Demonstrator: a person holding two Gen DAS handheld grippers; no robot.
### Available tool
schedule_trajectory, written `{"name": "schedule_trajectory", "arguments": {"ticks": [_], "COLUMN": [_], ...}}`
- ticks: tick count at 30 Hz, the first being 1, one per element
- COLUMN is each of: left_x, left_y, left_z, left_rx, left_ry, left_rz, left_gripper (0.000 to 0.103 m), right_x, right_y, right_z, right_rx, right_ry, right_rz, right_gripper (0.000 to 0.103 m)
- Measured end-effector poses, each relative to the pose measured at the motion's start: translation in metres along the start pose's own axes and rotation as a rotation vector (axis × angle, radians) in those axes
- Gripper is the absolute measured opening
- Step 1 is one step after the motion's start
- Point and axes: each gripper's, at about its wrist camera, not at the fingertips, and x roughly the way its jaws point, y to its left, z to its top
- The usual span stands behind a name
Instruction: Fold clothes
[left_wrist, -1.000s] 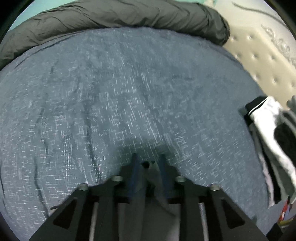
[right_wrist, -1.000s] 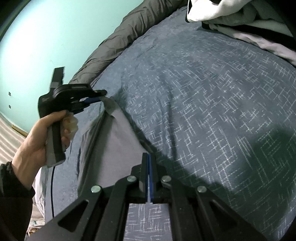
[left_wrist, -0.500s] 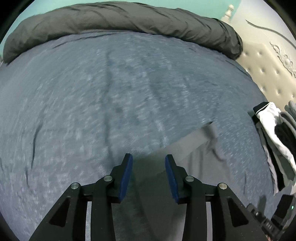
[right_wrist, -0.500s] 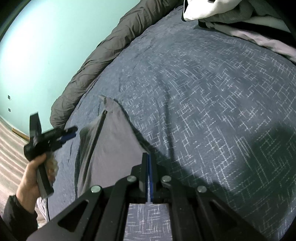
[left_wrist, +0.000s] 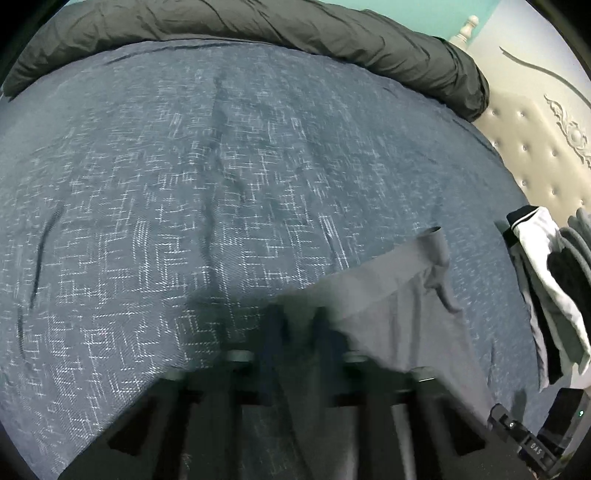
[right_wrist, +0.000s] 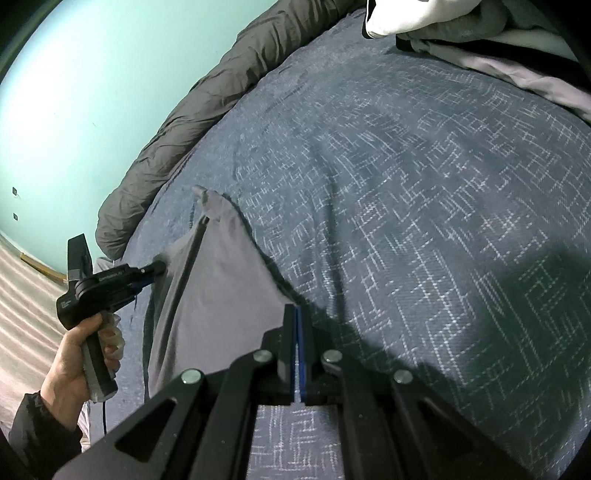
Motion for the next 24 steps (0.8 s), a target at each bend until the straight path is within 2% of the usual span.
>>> {"name": "schedule_trajectory", "arguments": {"ticks": [6,9,21,24], "left_x": [-0.010,-0.004,0.006,0.006], "left_y": [0.027,0.029,0.024,0.024], "left_z": [-0.002,-0.007,0.000,0.003], "left_rx": [-0.097,-0.095,-0.076,-0.077], "left_ry": [-0.035,-0.013,-0.016,-0.014], "left_rz": [-0.055,-0.041,-0.040,-0.040], "left_gripper": [0.010,0.011,0.012,0.018], "right_x": [-0.001,0.001,0.004,0.006], "right_y": [0.000,0.000,-0.006,-0.008], "right_z": [-0.001,-0.001,-0.005,-0.007], "right_rx": [-0.002,-0.004,-0.002,-0.002], "right_ry": [-0.001,0.004,0.002,0.016], "right_rz": [0.006,0.000,-0.032,-0.037], "right_gripper": [0.000,0.000,0.000,0.001]}}
